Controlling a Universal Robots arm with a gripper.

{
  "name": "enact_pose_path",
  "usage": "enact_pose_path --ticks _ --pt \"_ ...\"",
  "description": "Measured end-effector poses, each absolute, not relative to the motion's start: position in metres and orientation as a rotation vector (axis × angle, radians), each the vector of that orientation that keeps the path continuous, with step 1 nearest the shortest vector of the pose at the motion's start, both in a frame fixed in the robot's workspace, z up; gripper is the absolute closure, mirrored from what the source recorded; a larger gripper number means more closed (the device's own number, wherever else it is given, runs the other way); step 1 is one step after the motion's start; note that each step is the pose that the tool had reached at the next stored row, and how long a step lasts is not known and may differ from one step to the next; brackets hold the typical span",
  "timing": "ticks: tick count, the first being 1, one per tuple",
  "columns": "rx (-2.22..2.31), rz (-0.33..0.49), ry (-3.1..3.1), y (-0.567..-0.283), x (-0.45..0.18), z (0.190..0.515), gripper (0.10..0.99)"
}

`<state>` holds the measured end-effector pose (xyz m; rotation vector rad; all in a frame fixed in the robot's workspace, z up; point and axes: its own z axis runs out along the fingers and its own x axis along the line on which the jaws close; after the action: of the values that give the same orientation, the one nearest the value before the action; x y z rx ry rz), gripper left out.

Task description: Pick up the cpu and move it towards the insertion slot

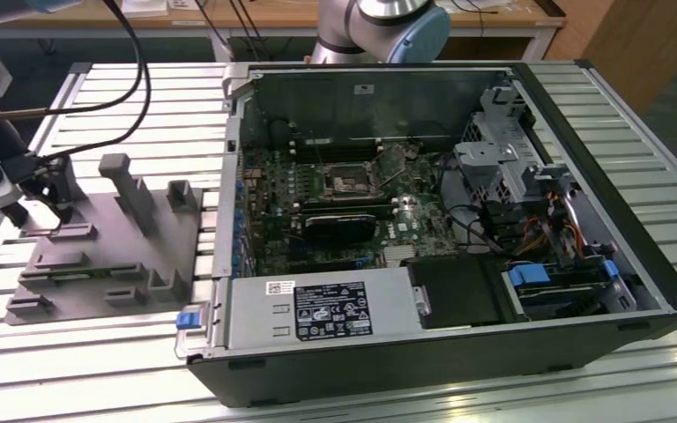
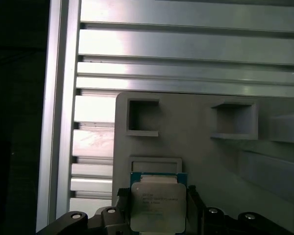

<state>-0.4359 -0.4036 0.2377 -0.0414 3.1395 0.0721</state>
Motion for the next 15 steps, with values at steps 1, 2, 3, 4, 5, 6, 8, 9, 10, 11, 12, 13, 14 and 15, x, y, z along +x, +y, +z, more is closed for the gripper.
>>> enact_pose_path --ticks 1,2,3,4,5,6,8,9,10,11,12,13,14,15 --pt "-0.041 0.072 3.139 -0.404 -0.436 0.239 0.541" --pt "-0.042 0.072 3.139 -0.403 -0.436 0.241 0.541" --pt "-0.041 0.072 3.139 -0.403 -0.436 0.242 0.541" --pt "-0.041 0.072 3.139 -0.403 -0.436 0.244 0.541" --pt "-0.042 0.072 3.139 -0.403 -0.436 0.245 0.541" --pt "-0.042 0.071 3.139 -0.403 -0.436 0.246 0.541" --pt "-0.041 0.071 3.139 -0.402 -0.436 0.25 0.541" --pt "-0.041 0.071 3.14 -0.402 -0.436 0.251 0.541" --pt "-0.042 0.071 3.14 -0.402 -0.436 0.252 0.541" --pt "-0.042 0.071 3.139 -0.402 -0.436 0.254 0.541" --pt "-0.042 0.071 3.139 -0.402 -0.436 0.255 0.541" --pt "-0.041 0.071 3.139 -0.402 -0.436 0.256 0.541" --pt "-0.041 0.071 3.139 -0.402 -0.436 0.258 0.541" --pt "-0.041 0.071 3.139 -0.402 -0.436 0.26 0.541"
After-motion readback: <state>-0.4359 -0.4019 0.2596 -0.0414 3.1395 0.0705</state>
